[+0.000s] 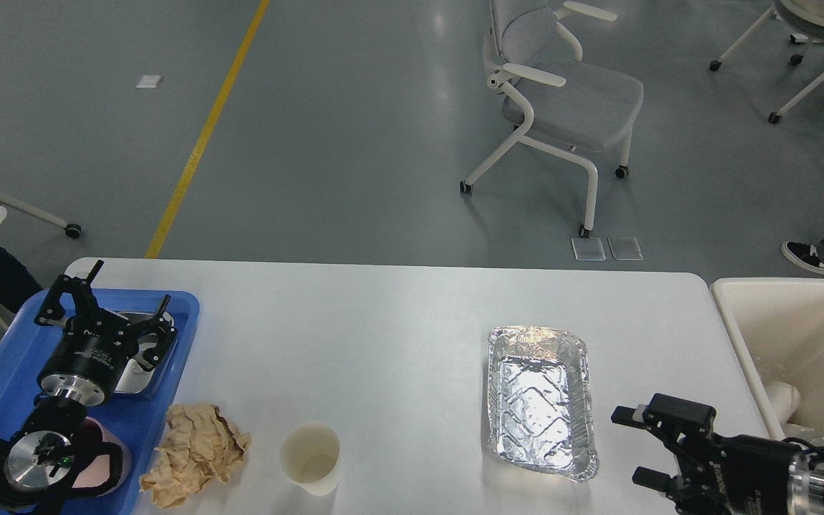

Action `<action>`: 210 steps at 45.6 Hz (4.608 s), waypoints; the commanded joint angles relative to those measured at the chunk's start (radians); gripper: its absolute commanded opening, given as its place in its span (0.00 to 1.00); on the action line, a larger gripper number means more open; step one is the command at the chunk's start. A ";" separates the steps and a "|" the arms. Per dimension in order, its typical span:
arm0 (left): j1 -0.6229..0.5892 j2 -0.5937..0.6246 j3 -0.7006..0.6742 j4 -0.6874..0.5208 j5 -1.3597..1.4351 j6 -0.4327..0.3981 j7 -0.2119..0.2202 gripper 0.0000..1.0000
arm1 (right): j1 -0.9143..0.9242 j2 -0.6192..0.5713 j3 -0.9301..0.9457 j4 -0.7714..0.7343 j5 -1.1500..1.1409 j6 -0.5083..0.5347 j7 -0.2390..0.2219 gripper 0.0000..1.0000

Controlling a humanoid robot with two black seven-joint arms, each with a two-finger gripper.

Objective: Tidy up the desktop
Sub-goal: 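Lower the right gripper toward the foil tray's near edge, then grasp the foil tray edge with the right gripper, then lift and tilt the foil tray up with the right gripper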

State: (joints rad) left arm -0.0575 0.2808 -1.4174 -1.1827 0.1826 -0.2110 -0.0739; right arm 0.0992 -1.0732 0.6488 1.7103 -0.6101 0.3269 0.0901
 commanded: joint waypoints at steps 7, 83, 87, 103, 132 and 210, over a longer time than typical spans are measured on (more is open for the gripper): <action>0.007 -0.002 0.000 0.000 0.000 0.010 0.000 0.97 | -0.085 0.090 0.008 -0.008 0.006 -0.003 -0.024 1.00; 0.027 0.008 0.029 0.000 0.002 0.022 -0.001 0.97 | -0.029 0.510 0.015 -0.215 0.144 -0.387 -0.213 1.00; 0.028 0.008 0.029 0.000 0.002 0.022 -0.001 0.97 | -0.016 0.516 0.014 -0.222 0.144 -0.404 -0.213 1.00; 0.028 0.008 0.029 0.000 0.002 0.022 -0.001 0.97 | -0.016 0.539 0.012 -0.239 0.144 -0.405 -0.228 0.97; 0.031 0.008 0.029 0.000 0.002 0.021 -0.001 0.97 | -0.009 0.573 0.015 -0.293 0.145 -0.460 -0.230 0.62; 0.039 0.008 0.029 0.000 0.002 0.019 -0.001 0.97 | 0.206 0.125 -0.047 -0.063 0.170 -0.125 -0.371 0.00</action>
State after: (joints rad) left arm -0.0184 0.2878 -1.3889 -1.1826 0.1841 -0.1918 -0.0752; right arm 0.2163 -0.8965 0.6437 1.6439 -0.4362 0.0952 -0.2692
